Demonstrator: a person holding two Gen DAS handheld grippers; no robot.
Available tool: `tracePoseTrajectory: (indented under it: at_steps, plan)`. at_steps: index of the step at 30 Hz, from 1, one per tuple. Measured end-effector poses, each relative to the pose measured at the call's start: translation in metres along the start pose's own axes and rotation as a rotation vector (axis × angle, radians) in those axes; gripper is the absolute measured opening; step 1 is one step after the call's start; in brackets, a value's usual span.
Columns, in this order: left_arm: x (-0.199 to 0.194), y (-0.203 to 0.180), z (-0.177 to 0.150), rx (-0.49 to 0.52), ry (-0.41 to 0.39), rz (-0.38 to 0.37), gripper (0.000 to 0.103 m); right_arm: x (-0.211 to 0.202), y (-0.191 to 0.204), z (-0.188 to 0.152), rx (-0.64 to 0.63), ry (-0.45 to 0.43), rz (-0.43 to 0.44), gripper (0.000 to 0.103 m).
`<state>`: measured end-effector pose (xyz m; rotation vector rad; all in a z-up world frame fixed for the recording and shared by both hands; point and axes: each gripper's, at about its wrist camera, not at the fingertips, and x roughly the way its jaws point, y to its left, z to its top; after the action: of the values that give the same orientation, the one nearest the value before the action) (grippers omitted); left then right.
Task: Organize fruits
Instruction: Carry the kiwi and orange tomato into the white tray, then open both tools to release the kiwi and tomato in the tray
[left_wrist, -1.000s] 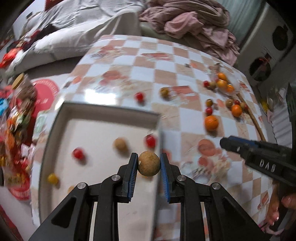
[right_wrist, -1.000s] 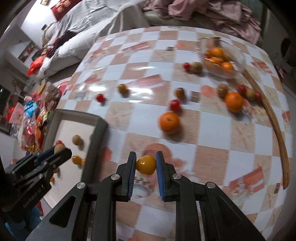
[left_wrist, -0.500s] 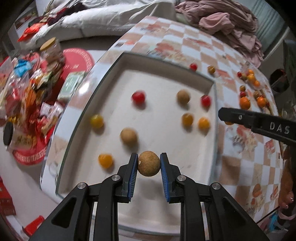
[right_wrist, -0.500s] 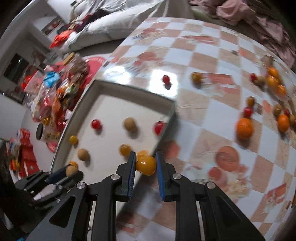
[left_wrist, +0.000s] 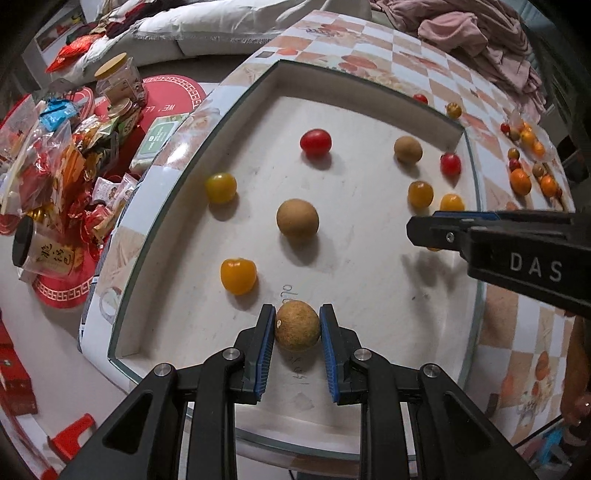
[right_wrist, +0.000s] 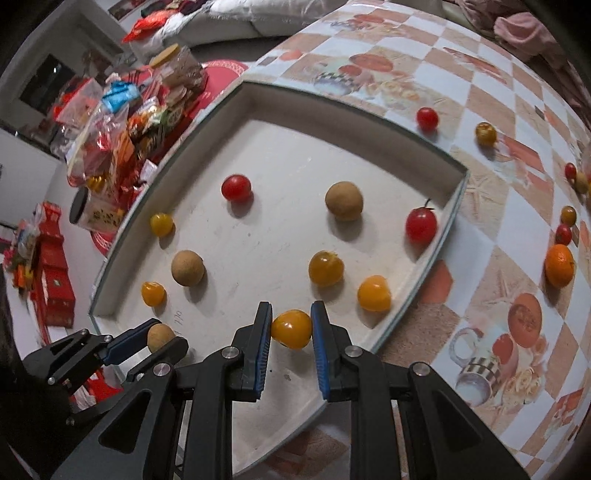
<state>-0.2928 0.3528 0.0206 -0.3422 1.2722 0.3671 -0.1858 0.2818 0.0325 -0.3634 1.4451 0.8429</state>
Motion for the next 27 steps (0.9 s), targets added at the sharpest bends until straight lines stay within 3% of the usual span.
tracePoseTrajectory:
  at_steps: [9,14,17,19,24,25,27]
  plan:
    - [0.005,-0.001,-0.002,0.037,0.019,0.015,0.028,0.014,0.002,-0.002,-0.016,0.036,-0.036,0.026]
    - [0.004,0.001,-0.001,0.037,0.019,0.007,0.029,0.015,0.007,0.001,-0.027,0.046,-0.027,0.040]
    - [-0.001,0.003,-0.001,0.026,-0.014,0.019,0.083,0.011,0.007,0.000,-0.020,0.036,-0.014,0.041]
    - [-0.007,0.003,-0.001,0.035,-0.049,0.026,0.082,0.007,0.007,-0.001,-0.022,0.033,-0.010,0.041]
    - [-0.005,0.004,0.002,0.037,-0.030,0.021,0.082,0.000,0.005,-0.001,-0.012,0.020,-0.002,0.041]
    - [-0.006,0.005,0.002,0.032,-0.032,0.016,0.082,-0.002,0.006,0.000,-0.010,0.018,-0.001,0.044]
    - [-0.009,0.006,0.004,0.026,-0.027,-0.004,0.083,-0.006,0.006,0.000,-0.009,0.014,0.002,0.061]
